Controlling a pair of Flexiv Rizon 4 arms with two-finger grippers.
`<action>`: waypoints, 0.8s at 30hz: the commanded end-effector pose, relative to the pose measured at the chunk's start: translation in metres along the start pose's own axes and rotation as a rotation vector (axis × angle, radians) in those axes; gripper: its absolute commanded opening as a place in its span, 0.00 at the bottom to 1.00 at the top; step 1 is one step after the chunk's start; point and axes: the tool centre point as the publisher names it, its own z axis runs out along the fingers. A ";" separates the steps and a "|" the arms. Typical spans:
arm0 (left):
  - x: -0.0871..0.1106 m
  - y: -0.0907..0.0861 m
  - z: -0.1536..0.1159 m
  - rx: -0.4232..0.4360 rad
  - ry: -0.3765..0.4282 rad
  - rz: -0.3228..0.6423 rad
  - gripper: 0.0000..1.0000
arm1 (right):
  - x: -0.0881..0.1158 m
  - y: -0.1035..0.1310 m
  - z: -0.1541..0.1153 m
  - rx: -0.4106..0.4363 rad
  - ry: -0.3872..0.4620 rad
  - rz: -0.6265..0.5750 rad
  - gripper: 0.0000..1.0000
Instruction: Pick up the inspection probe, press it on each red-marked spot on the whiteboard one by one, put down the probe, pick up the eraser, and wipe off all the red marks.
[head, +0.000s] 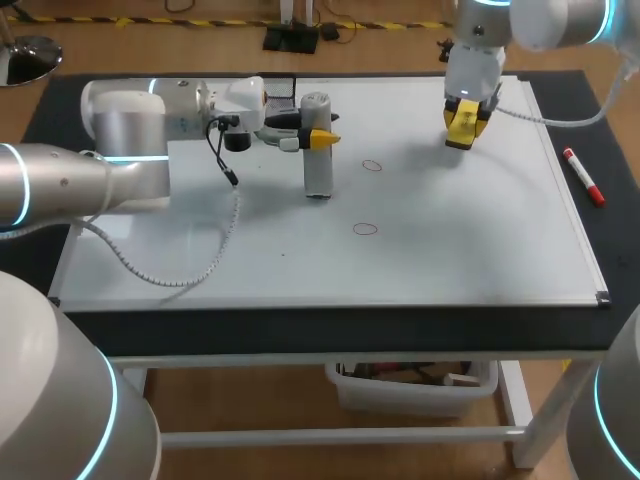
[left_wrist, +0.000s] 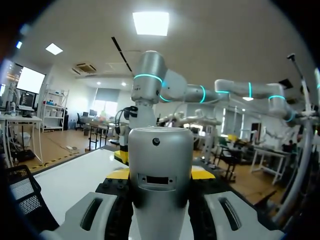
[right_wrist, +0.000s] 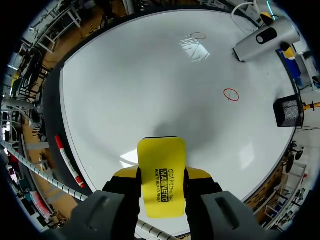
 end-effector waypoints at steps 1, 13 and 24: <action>-0.004 0.001 0.001 0.001 0.020 -0.003 0.00 | 0.001 -0.001 -0.002 0.001 0.004 -0.002 0.00; -0.003 0.003 0.001 -0.010 0.029 -0.011 0.00 | 0.001 -0.001 -0.002 0.001 0.004 -0.002 0.00; 0.001 -0.002 -0.001 -0.017 0.015 0.019 0.00 | 0.001 -0.001 -0.002 0.001 0.004 -0.002 0.00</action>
